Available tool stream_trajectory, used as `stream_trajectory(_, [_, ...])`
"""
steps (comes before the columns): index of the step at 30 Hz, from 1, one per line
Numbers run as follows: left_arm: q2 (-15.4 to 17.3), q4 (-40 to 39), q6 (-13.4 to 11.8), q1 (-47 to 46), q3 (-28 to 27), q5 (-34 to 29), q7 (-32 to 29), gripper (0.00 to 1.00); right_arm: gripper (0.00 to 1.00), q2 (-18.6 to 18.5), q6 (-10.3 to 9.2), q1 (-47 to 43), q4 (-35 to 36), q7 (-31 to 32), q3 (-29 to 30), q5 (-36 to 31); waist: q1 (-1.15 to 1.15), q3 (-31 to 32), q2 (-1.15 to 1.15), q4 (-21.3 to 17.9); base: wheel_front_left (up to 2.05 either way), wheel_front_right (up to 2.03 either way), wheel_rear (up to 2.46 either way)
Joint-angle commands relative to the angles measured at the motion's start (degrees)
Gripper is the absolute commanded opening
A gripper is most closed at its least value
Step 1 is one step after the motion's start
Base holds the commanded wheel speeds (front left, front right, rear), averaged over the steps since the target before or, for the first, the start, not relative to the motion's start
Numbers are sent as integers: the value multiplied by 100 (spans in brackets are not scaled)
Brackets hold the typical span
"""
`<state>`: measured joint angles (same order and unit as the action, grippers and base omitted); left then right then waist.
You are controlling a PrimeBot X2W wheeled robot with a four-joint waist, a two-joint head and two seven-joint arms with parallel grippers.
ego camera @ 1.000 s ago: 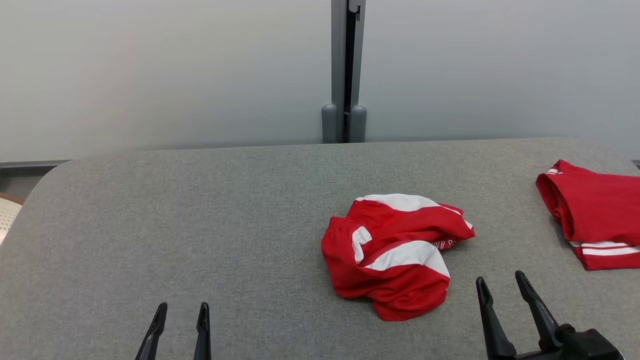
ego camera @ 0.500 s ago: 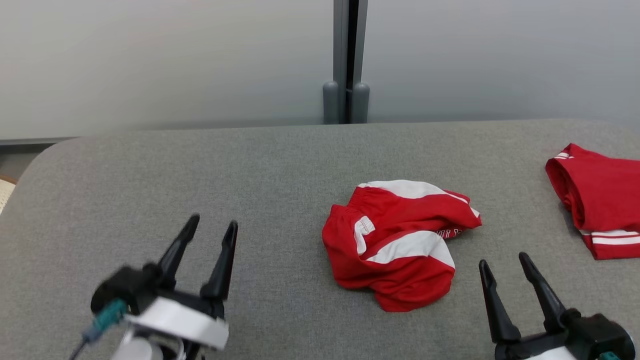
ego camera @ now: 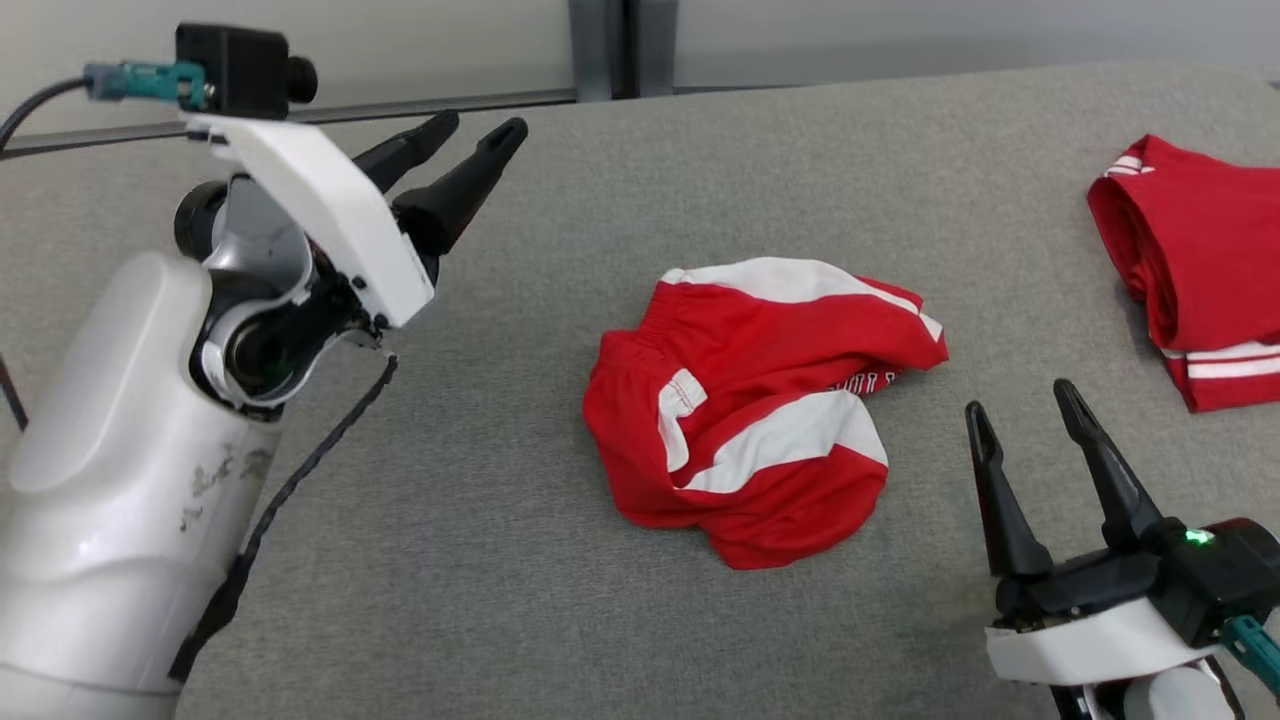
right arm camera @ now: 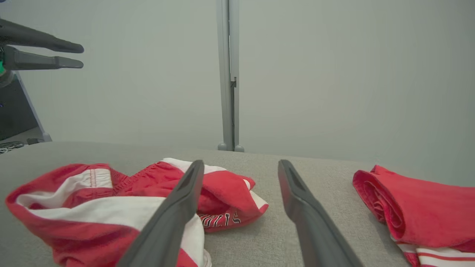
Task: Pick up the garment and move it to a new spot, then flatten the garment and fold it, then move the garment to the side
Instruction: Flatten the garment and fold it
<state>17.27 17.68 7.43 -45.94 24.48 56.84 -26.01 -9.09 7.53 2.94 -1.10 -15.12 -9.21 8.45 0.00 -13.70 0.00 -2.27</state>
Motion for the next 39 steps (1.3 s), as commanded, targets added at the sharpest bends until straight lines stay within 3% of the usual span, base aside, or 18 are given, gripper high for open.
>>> stream_trajectory(1, [-53,154,-4,-153,36,97,-179,100,100,11,-9,101,31,-2,21,-30,0,-349,0,-285,0,0,0])
stream_trajectory(9, [-306,1493,-64,-957,210,625,-1398,100,100,159,-9,500,116,-2,-26,-75,0,-946,0,-706,0,0,0])
stream_trajectory(13, [-356,1782,-34,-1109,98,1076,-1943,100,100,194,-9,604,135,-2,15,-82,0,-1079,0,-855,0,0,0])
stream_trajectory(21, [-312,2090,-64,-1139,251,1289,-2622,100,100,246,-9,670,164,-2,50,-80,0,-1172,0,-1045,0,0,0])
stream_trajectory(35, [-335,1842,-189,-1129,258,1434,-2977,100,100,329,-9,767,164,-2,56,-38,0,-1339,0,-1158,0,0,0])
stream_trajectory(36, [-307,1808,-179,-1135,288,1402,-2981,93,100,335,-9,783,164,-2,45,-31,0,-1358,0,-1172,0,0,0])
stream_trajectory(37, [-295,1746,-154,-1146,294,1374,-2922,73,100,342,-9,798,166,-2,38,-23,0,-1378,0,-1183,0,0,0])
stream_trajectory(38, [-290,1718,-147,-1148,277,1362,-2871,48,100,350,-9,812,172,-2,31,-20,0,-1395,0,-1194,0,0,0])
stream_trajectory(39, [-285,1683,-128,-1147,274,1358,-2838,12,100,359,-9,828,180,-2,25,-24,0,-1410,0,-1203,0,0,0])
